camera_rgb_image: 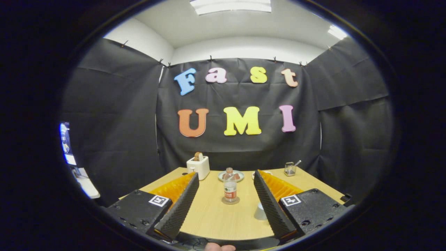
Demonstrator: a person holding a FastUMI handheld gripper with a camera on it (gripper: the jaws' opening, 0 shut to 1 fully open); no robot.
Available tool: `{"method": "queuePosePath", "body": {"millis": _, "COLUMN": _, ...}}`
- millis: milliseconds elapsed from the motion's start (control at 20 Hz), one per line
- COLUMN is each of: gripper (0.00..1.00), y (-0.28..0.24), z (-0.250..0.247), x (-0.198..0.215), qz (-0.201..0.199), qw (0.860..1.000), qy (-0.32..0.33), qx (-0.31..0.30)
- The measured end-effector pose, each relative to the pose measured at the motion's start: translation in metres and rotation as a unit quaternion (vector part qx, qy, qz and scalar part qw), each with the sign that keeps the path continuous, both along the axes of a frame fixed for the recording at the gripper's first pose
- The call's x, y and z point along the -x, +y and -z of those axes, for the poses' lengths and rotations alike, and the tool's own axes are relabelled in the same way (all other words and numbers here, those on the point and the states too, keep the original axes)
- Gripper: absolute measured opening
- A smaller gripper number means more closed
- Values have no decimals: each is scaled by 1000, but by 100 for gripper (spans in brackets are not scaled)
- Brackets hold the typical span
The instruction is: Take the bottle from table, then pour the juice into the cup, finally place the bottle on the coaster
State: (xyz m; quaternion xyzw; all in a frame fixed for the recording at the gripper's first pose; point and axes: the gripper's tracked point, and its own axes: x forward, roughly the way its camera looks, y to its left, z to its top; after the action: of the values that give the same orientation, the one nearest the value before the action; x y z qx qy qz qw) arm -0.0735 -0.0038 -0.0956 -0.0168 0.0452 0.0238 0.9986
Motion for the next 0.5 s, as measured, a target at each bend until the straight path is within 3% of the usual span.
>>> {"method": "queuePosePath", "body": {"millis": 500, "gripper": 100, "y": 1, "z": 8, "x": -11, "qz": -4, "qw": 1000, "qy": 13, "qx": 10}}
